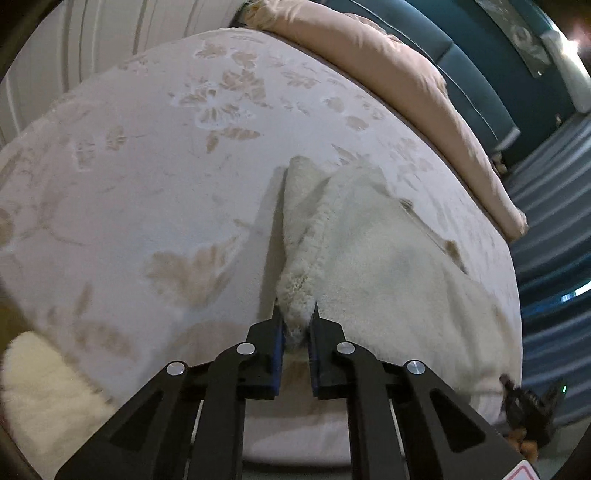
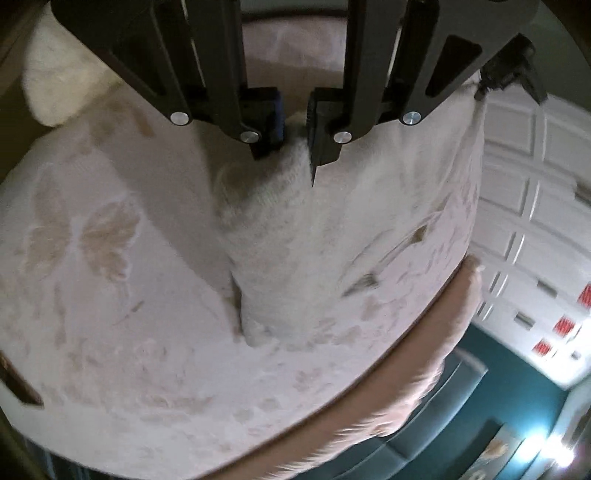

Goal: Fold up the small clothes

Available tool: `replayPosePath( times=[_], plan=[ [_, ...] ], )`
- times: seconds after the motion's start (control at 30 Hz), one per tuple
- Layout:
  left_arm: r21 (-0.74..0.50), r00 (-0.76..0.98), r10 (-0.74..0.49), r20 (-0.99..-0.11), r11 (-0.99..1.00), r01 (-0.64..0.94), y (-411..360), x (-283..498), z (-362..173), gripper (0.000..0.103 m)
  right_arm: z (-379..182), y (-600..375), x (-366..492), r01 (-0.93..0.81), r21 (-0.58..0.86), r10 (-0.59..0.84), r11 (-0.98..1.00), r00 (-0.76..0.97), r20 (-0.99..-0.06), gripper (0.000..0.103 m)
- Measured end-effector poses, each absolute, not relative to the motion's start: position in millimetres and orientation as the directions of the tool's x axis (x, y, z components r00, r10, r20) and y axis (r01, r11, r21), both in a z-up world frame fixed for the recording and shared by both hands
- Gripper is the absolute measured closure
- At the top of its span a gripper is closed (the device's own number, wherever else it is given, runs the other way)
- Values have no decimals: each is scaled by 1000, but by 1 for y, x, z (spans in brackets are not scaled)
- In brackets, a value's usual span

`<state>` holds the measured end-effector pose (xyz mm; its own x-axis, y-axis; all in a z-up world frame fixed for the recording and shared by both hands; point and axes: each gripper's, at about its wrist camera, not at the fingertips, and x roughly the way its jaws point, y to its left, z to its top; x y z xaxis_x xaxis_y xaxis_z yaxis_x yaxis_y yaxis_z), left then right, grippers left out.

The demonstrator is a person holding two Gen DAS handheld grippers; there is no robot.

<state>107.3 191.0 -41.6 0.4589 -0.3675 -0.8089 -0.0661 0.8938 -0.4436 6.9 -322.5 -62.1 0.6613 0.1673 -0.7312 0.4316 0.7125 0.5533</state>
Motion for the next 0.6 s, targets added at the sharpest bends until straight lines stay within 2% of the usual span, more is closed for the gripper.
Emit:
replayPosePath(
  times=[0.1, 0.23, 0.33, 0.37, 0.43, 0.47, 0.53, 0.57, 0.6],
  plan=[
    [-391, 409, -334, -849, 918, -62, 202, 77, -43, 94, -66, -313, -29, 434, 515, 195, 739, 593, -781, 96],
    [-343, 310, -298, -903, 934, -101, 215, 31, -74, 94, -101, -295, -73, 469, 418, 195, 778, 451, -871, 95],
    [-278, 299, -240, -924, 956, -92, 207, 12, -84, 90, -117, -290, -90, 496, 372, 185, 784, 386, -904, 91],
    [-285, 314, -245, -918, 954, -90, 207, 12, -80, 89, -111, -292, -93, 500, 356, 165, 789, 386, -908, 88],
    [-293, 364, -248, -898, 953, -75, 205, 14, -61, 88, -94, -302, -94, 513, 343, 130, 787, 406, -904, 68],
    [-295, 401, -247, -882, 953, -62, 203, 18, -44, 87, -80, -309, -96, 521, 323, 81, 790, 433, -898, 63],
    [-303, 481, -251, -840, 953, -32, 200, 28, -18, 72, -49, -322, -90, 519, 281, -26, 807, 506, -862, 46],
    [-305, 532, -251, -809, 952, -15, 196, 40, -4, 46, -43, -327, -84, 513, 280, -42, 812, 529, -848, 43],
    [-310, 556, -252, -792, 951, -9, 193, 48, 1, 35, -38, -332, -75, 507, 286, -49, 813, 549, -834, 42]
  ],
)
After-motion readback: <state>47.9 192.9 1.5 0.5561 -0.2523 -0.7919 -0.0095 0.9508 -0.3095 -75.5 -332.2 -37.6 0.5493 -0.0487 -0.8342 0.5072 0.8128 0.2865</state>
